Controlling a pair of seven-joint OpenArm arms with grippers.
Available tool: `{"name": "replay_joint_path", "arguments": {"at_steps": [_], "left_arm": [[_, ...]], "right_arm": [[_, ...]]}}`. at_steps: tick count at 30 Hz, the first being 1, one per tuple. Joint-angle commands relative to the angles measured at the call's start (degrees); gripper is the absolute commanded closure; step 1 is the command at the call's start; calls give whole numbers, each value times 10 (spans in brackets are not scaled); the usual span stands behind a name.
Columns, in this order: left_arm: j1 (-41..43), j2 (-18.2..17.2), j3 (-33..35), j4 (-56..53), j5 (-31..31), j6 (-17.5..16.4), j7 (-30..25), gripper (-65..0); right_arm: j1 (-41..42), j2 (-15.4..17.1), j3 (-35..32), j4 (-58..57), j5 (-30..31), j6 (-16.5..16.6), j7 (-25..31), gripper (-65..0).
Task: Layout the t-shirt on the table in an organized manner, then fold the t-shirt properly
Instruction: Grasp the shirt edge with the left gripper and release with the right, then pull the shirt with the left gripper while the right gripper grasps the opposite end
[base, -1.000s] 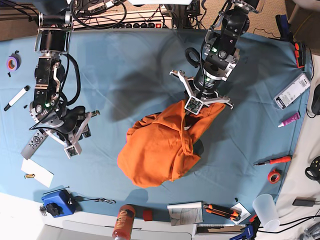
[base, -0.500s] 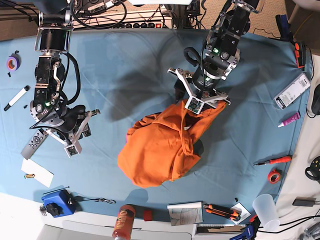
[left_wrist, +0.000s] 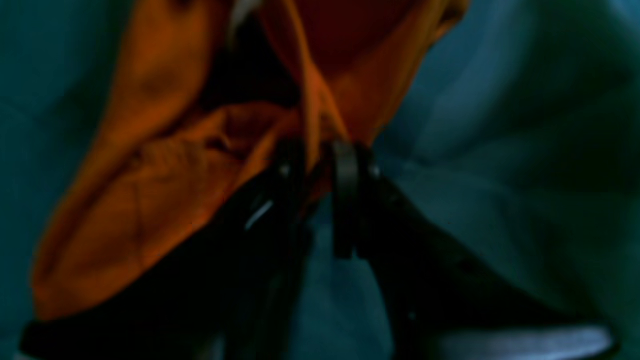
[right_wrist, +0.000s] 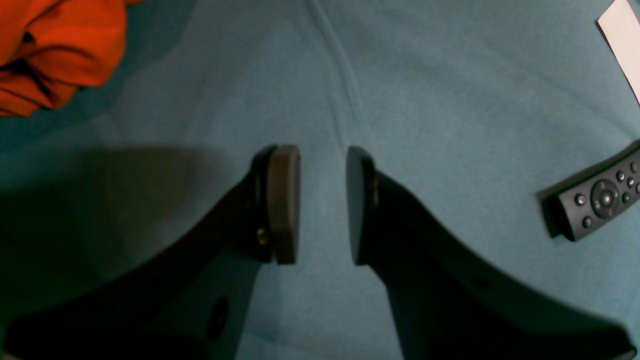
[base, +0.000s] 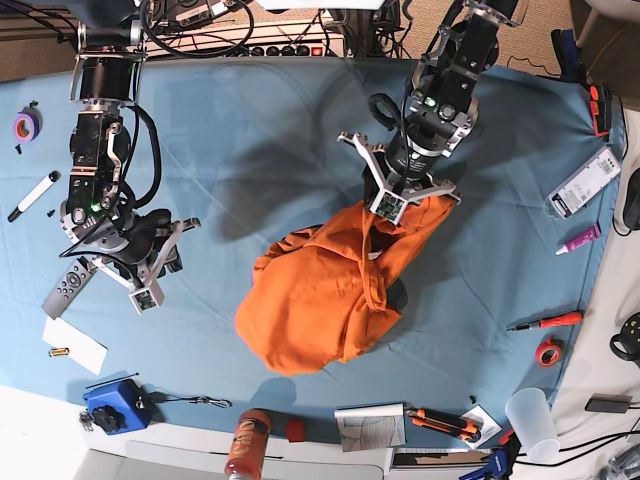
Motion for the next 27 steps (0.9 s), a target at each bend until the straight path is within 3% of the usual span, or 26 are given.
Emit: {"name": "replay_joint_path", "arguments": {"at_steps": [1, 3, 9, 11, 13, 18, 22, 25, 27], "left_arm": [[-12, 2, -1, 4, 2, 2, -17, -171], [-18, 3, -1, -7, 14, 3, -18, -204], [-23, 3, -1, -14, 19, 3, -33, -204], [-23, 3, -1, -14, 19, 3, -37, -150], [-23, 3, -1, -14, 19, 3, -36, -12], [-23, 3, -1, 5, 20, 5, -14, 0], [-23, 3, -1, 94, 64, 47, 19, 0], [-23, 3, -8, 167, 116, 80, 35, 0], [-23, 3, -30, 192, 134, 82, 34, 0]], "right_arm": [[12, 8, 3, 10, 3, -1, 14, -164], [12, 8, 3, 10, 3, -1, 14, -164], [12, 8, 3, 10, 3, -1, 14, -164], [12, 8, 3, 10, 3, -1, 15, -164], [12, 8, 3, 10, 3, -1, 15, -164], [9, 9, 3, 10, -3, 6, 24, -164], [-2, 9, 3, 9, -29, 14, 59, -164], [-7, 8, 3, 9, -13, 23, 59, -164], [-10, 8, 3, 9, 5, 39, 57, -164]]}}
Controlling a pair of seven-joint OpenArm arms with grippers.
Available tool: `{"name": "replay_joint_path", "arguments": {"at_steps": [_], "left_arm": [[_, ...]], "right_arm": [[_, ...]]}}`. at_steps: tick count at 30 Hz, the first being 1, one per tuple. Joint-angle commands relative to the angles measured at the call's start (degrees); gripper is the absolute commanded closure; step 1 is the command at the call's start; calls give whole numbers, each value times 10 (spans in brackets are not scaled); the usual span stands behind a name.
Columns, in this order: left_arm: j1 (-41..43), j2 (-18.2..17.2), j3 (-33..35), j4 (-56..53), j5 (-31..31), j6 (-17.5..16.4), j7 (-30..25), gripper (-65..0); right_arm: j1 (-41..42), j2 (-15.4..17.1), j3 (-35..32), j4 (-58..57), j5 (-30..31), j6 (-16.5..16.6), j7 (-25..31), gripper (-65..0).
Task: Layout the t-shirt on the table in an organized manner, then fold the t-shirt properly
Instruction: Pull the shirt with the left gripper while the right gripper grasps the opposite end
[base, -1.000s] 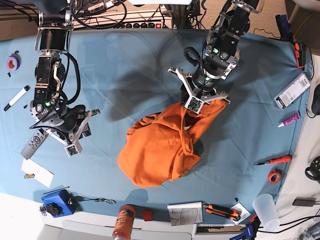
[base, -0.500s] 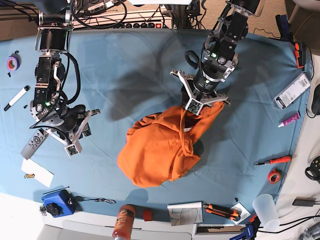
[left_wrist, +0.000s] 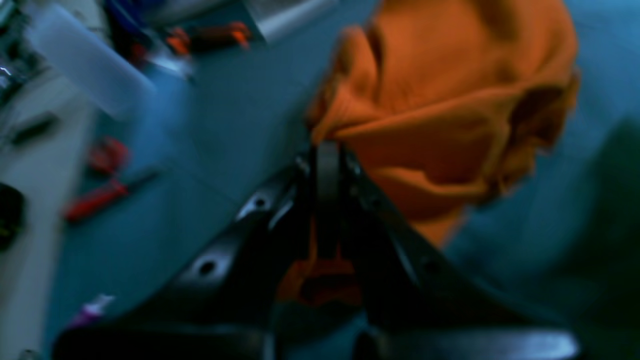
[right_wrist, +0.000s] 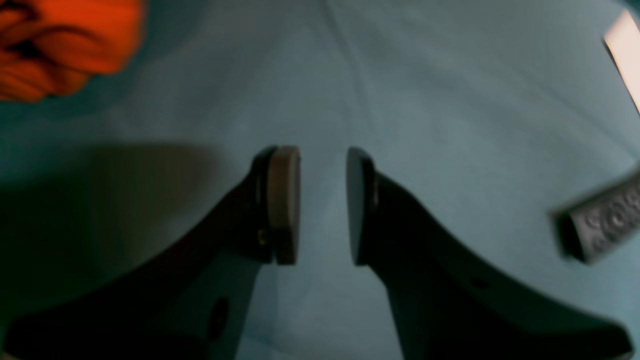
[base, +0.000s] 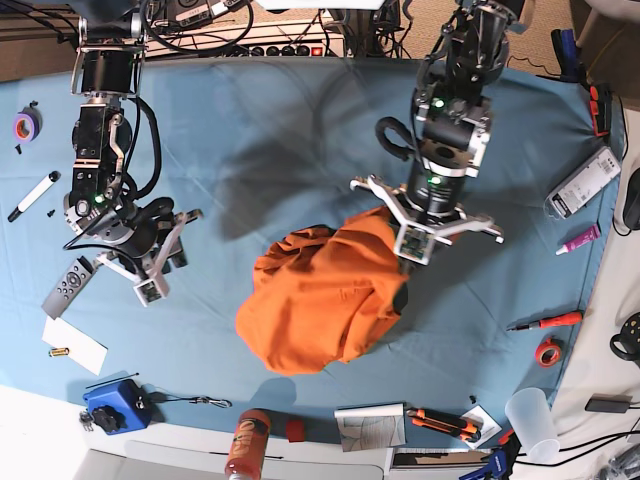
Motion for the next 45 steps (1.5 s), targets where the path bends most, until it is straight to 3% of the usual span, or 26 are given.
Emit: {"name": "replay_joint_path", "arguments": {"at_steps": [1, 6, 9, 12, 19, 25, 29, 37, 42, 45], "left_arm": [[-5, 1, -22, 10, 10, 7, -12, 0], [-11, 0, -164, 5, -7, 5, -14, 0], [-11, -3, -248, 4, -87, -2, -15, 0], [-8, -10, -291, 4, -147, -45, -15, 0], [-10, -10, -298, 3, -122, -55, -16, 0], [-8, -10, -297, 3, -132, -56, -13, 0], [-8, -10, -297, 3, -133, -58, -9, 0], [-8, -10, -297, 3, -135, -58, -7, 0], [-8, -10, -297, 3, -178, -58, -7, 0], [-8, -10, -297, 3, -177, -58, -4, 0]], "right_arm": [[9, 8, 3, 9, 14, 2, 12, -164], [-2, 7, 2, 9, 81, 34, 11, -164], [-7, 5, 1, 9, 98, 47, 10, -164], [-7, 3, 0, 9, 108, 48, 13, -164], [-7, -48, 0, 9, 108, 61, 16, -164], [-5, -104, 0, 7, 53, 60, 110, -164], [17, -138, -1, -40, 38, 58, 117, -164], [95, -148, -52, -181, -5, 60, 138, -165], [130, -148, -114, -243, -6, 48, 150, -163], [136, -148, -143, -253, -50, 2, 140, -51]]}}
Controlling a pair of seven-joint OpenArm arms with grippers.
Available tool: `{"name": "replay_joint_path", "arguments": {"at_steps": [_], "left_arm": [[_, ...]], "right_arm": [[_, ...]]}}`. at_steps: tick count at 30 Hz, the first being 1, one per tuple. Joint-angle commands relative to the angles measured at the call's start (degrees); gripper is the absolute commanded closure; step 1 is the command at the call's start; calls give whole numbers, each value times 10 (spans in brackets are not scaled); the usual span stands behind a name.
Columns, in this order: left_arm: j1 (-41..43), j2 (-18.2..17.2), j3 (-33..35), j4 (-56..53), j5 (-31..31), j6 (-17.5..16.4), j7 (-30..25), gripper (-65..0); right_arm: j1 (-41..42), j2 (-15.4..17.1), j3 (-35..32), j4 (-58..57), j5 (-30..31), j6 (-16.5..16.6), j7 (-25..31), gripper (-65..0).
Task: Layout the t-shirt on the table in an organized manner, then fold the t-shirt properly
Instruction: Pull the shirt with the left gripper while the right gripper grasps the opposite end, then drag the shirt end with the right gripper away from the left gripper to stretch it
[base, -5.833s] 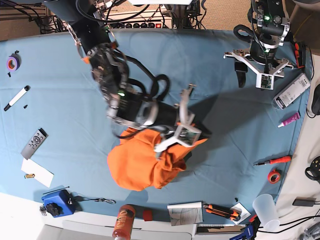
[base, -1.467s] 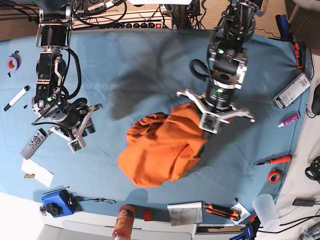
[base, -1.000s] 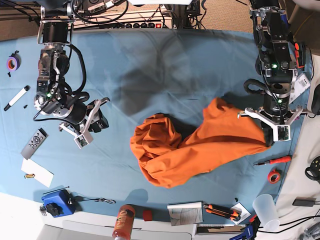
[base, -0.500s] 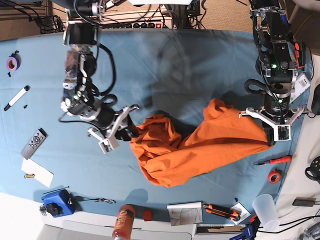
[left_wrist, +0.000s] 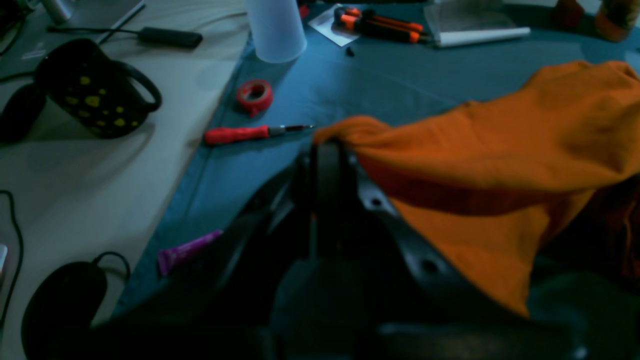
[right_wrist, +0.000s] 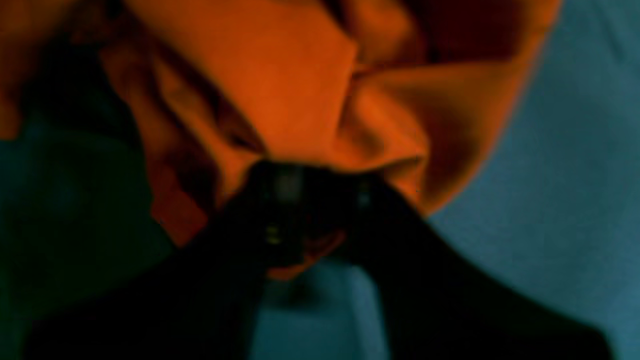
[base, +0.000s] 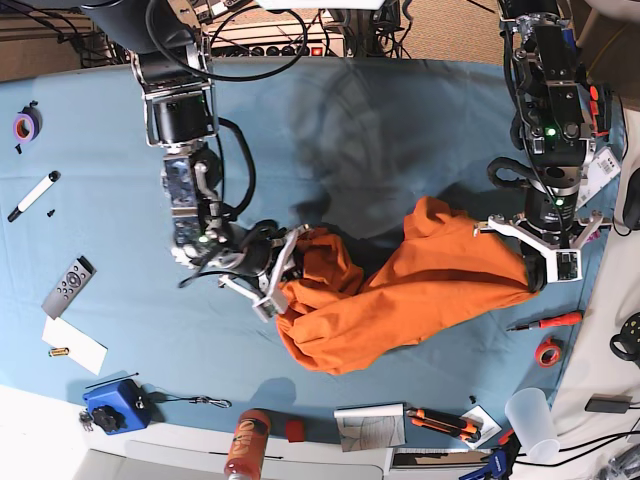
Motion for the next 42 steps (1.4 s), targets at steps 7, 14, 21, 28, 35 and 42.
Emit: {"name": "replay_joint_path", "arguments": {"at_steps": [7, 14, 21, 28, 35, 42], "left_arm": [[5, -3, -1, 9, 1, 2, -13, 0], [22, -3, -1, 9, 18, 2, -13, 0], [31, -4, -1, 9, 54, 2, -13, 0], [31, -4, -1, 9, 52, 2, -14, 0], [31, -3, -1, 9, 50, 2, -13, 0], [31, -3, -1, 9, 50, 2, -14, 0]], "right_arm": [[29, 5, 42, 81, -57, -50, -12, 0], [119, 37, 139, 156, -20, -36, -36, 0], [197, 113, 148, 156, 2, -27, -49, 0], [204, 153, 147, 156, 21, -22, -164, 0], [191, 159, 147, 155, 42, 10, -213, -165], [192, 159, 147, 156, 142, 8, -208, -206]]}}
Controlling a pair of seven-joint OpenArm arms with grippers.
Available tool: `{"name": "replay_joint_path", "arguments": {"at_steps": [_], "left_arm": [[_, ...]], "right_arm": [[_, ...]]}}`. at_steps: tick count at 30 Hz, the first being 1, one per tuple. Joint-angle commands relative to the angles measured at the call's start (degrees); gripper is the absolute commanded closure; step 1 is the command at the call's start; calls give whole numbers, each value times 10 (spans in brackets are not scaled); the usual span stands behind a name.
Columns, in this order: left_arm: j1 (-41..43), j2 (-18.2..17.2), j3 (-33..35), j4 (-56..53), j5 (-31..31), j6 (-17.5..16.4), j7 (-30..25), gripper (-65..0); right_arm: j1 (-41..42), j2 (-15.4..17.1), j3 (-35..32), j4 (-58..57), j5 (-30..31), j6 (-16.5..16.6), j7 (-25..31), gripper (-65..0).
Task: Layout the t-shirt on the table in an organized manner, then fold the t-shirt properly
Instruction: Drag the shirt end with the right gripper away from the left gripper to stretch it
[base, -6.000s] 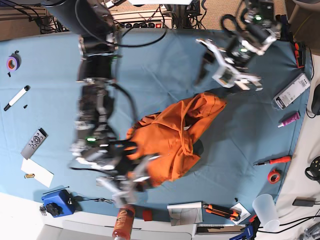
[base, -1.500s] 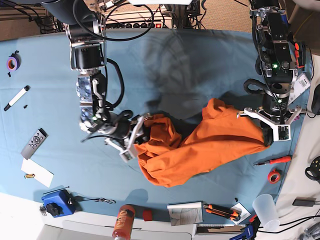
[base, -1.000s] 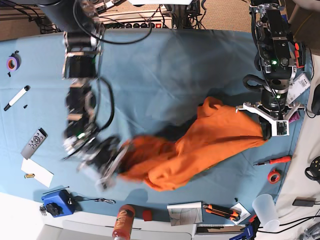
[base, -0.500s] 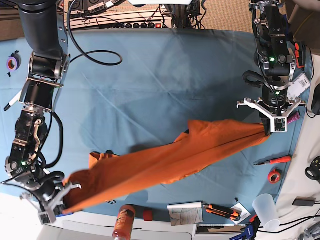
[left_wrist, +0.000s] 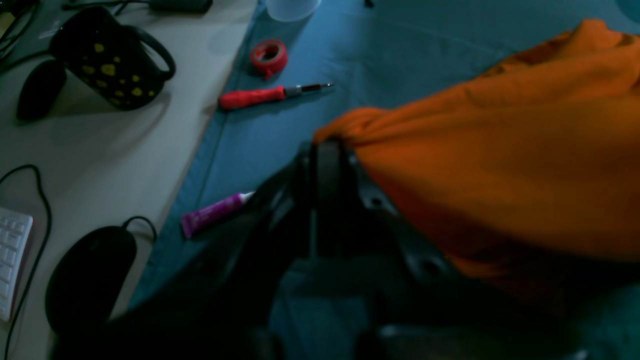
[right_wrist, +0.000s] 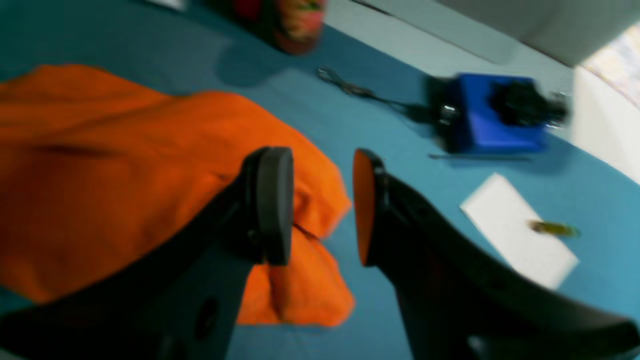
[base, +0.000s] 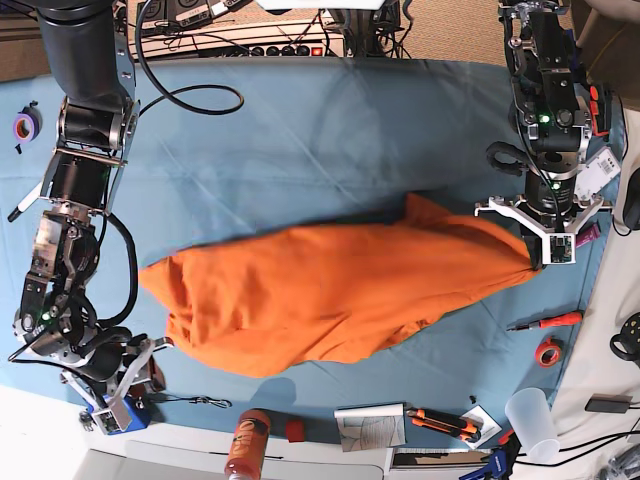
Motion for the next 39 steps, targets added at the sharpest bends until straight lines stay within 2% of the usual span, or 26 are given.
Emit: {"name": "replay_joint_path", "arguments": {"at_steps": [1, 4, 8, 14, 16, 23, 28, 32, 35, 39], "left_arm": [[-6, -4, -2, 9, 3, 4, -15, 0], [-6, -5, -2, 9, 3, 4, -15, 0], [-6, -15, -2, 9, 32, 4, -15, 0], [-10, -90, -2, -29, 43, 5, -17, 0], [-11, -103, -2, -62, 41, 5, -17, 0], [-13, -90, -2, -109, 3, 4, -17, 0], [-23, -79, -1, -109, 1, 4, -17, 0], [-27, -79, -1, -109, 0, 4, -17, 0], [-27, -79, -1, -109, 0, 4, -16, 0], [-27, -79, -1, -109, 0, 4, -16, 0]], "right_arm": [[19, 8, 3, 8, 7, -2, 26, -206], [19, 9, 4, 8, 7, -2, 47, -206], [15, 8, 18, 8, 2, -3, 31, -206], [-39, 8, 98, 8, 3, -5, 19, -206], [-69, 8, 124, 8, 6, -5, 18, -206], [-194, 7, 139, 7, 35, 24, 27, -206], [-268, 5, 139, 7, 34, 26, 86, -206], [-295, 5, 137, 7, 21, 26, 99, -206], [-302, 5, 137, 7, -12, 23, 138, -206], [-297, 5, 137, -17, -32, -2, 192, -206]]}}
